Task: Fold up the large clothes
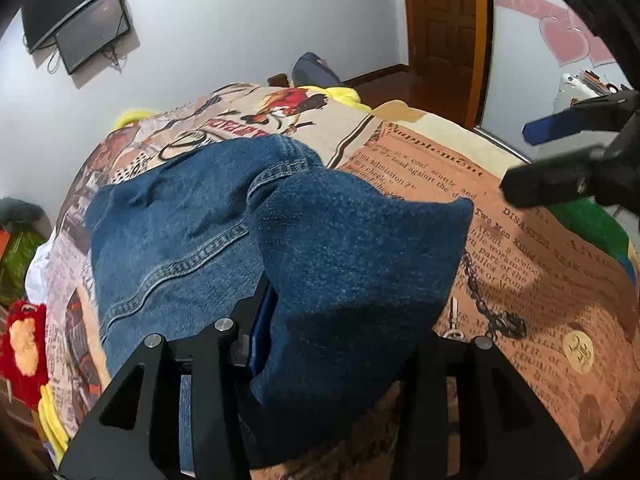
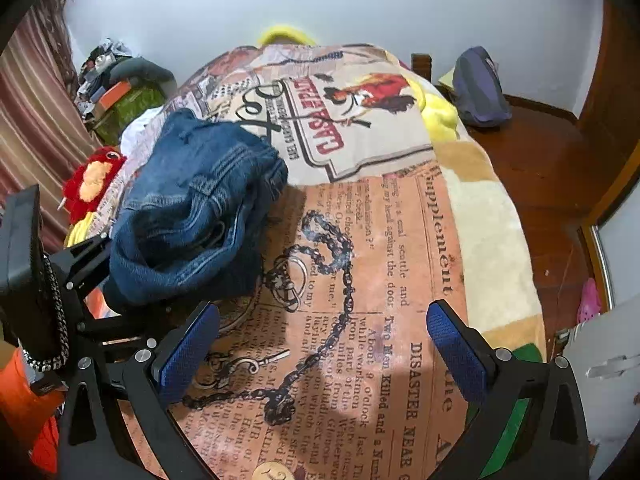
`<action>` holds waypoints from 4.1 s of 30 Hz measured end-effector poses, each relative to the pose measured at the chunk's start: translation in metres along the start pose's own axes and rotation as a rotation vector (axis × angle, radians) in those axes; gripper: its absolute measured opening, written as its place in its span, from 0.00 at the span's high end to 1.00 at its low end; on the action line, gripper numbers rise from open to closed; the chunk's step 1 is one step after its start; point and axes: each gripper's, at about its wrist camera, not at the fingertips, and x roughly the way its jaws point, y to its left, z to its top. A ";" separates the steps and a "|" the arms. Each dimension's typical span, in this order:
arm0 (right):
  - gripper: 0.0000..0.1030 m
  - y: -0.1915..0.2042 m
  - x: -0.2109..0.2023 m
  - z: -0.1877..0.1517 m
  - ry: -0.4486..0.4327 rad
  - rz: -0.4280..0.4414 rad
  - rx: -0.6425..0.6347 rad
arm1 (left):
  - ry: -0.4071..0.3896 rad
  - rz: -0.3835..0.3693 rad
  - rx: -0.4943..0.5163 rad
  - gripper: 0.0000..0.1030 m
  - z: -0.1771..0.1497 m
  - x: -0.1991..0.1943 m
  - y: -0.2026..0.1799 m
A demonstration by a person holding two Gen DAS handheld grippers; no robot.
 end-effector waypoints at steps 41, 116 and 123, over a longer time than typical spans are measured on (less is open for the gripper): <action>0.00 0.033 0.052 0.019 0.091 0.070 -0.073 | 0.158 0.053 -0.373 0.01 -0.106 -0.043 0.161; 0.48 0.051 0.187 0.075 0.295 0.514 0.150 | 0.203 -0.475 -0.826 0.19 -0.063 0.087 0.222; 0.65 0.072 0.145 0.085 0.218 0.472 0.063 | 0.137 -0.417 -0.733 0.36 -0.054 0.041 0.215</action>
